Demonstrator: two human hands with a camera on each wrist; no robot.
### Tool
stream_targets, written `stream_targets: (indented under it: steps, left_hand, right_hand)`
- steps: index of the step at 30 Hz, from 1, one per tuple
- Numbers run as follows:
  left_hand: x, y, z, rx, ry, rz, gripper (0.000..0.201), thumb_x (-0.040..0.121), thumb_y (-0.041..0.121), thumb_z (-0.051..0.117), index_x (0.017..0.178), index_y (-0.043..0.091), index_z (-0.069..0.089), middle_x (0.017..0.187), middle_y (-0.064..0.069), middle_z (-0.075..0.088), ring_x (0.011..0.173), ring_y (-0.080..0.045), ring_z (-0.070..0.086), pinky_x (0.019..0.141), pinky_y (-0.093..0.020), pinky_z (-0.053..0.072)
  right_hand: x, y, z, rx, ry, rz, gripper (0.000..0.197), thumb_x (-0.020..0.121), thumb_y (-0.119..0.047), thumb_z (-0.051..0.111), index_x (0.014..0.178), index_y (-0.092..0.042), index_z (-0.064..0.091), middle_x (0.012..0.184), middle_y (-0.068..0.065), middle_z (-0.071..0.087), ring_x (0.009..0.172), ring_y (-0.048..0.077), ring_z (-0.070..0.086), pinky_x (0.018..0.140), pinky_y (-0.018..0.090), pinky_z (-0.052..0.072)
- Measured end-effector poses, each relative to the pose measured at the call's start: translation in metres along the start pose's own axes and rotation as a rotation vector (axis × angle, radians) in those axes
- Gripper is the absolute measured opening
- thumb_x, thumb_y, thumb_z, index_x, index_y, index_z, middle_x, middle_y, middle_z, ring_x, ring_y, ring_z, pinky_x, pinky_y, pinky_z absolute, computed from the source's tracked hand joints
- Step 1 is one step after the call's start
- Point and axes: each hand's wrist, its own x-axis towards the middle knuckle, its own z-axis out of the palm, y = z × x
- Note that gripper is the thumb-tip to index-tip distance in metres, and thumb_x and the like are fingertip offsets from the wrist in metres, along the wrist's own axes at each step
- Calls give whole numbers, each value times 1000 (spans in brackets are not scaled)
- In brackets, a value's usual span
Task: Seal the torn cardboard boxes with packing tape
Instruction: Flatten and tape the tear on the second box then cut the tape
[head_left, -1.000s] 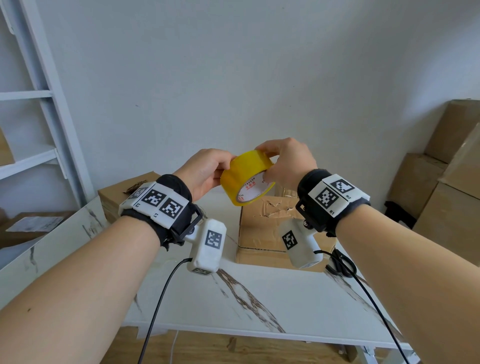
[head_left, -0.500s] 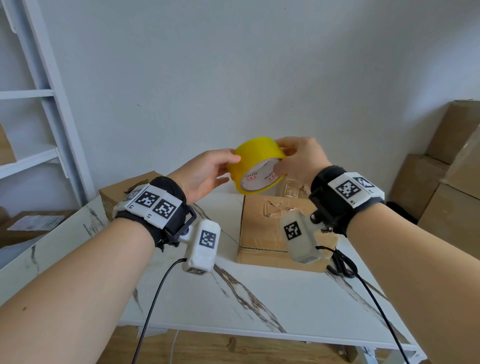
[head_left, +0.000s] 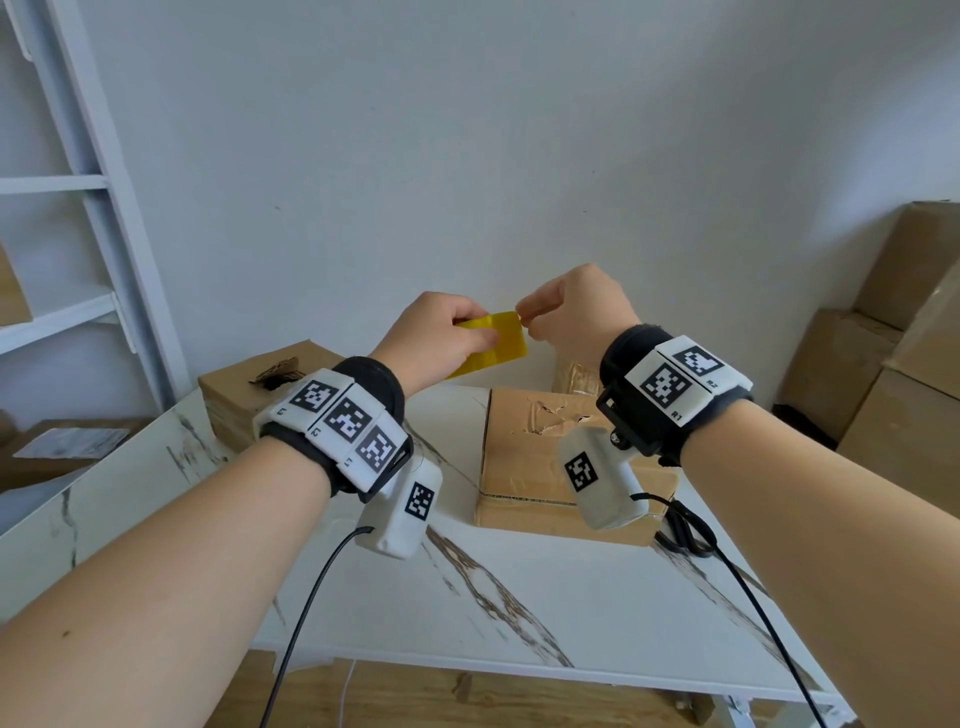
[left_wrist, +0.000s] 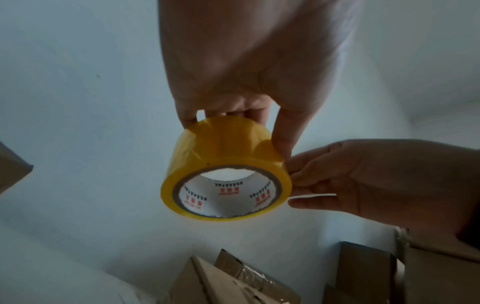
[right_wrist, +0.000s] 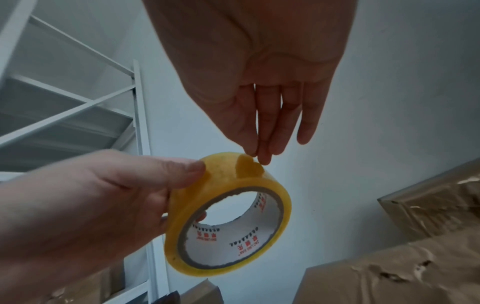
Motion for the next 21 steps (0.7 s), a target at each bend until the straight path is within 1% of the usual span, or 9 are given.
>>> stream_targets:
  steps: [2, 5, 8, 13, 16, 19, 21]
  left_hand:
    - [0, 1, 0, 12, 5, -3, 23, 90, 23, 61, 110, 15, 66, 101, -2, 62, 92, -17, 55, 72, -24, 39]
    - [0, 3, 0, 19, 3, 6, 24, 89, 24, 61, 111, 15, 66, 101, -3, 63, 93, -18, 56, 76, -26, 40]
    - [1, 5, 0, 70, 5, 24, 24, 89, 25, 61, 110, 16, 66, 101, -2, 62, 93, -19, 56, 73, -26, 39]
    - [-1, 5, 1, 159, -17, 61, 28, 90, 27, 59, 116, 16, 63, 105, 0, 60, 95, -18, 55, 76, -26, 40]
    - [-2, 2, 1, 190, -49, 94, 28, 91, 27, 59, 117, 16, 63, 104, 1, 59, 95, -17, 54, 74, -24, 40]
    - [-3, 1, -1, 189, -80, 118, 28, 91, 26, 60, 116, 16, 63, 102, 2, 57, 94, -15, 52, 66, -18, 38]
    - [-3, 1, -1, 179, -86, 128, 27, 91, 26, 60, 116, 15, 64, 101, 3, 57, 92, -14, 52, 65, -15, 38]
  right_hand:
    - [2, 0, 2, -27, 29, 8, 27, 79, -4, 58, 95, -19, 75, 99, 3, 71, 94, 20, 64, 85, 34, 55]
    - [5, -1, 3, -78, 64, 20, 20, 80, -9, 61, 90, -21, 75, 96, 2, 71, 91, 22, 64, 82, 35, 56]
    - [8, -2, 3, -126, 71, 6, 15, 80, -12, 63, 84, -21, 74, 89, 3, 71, 84, 21, 65, 76, 33, 57]
    - [6, -2, -2, -211, 75, -18, 9, 78, -17, 66, 79, -22, 73, 80, 1, 69, 77, 21, 64, 66, 30, 54]
    - [1, 1, -7, -247, 37, -57, 7, 78, -18, 66, 77, -21, 72, 73, -2, 65, 74, 20, 63, 62, 27, 48]
    - [-4, 4, -8, -295, 42, -116, 7, 76, -20, 64, 72, -23, 70, 75, -2, 67, 75, 19, 63, 64, 27, 51]
    - [-4, 5, -6, -309, 81, -140, 6, 75, -22, 64, 72, -22, 69, 74, -1, 68, 74, 20, 63, 65, 28, 52]
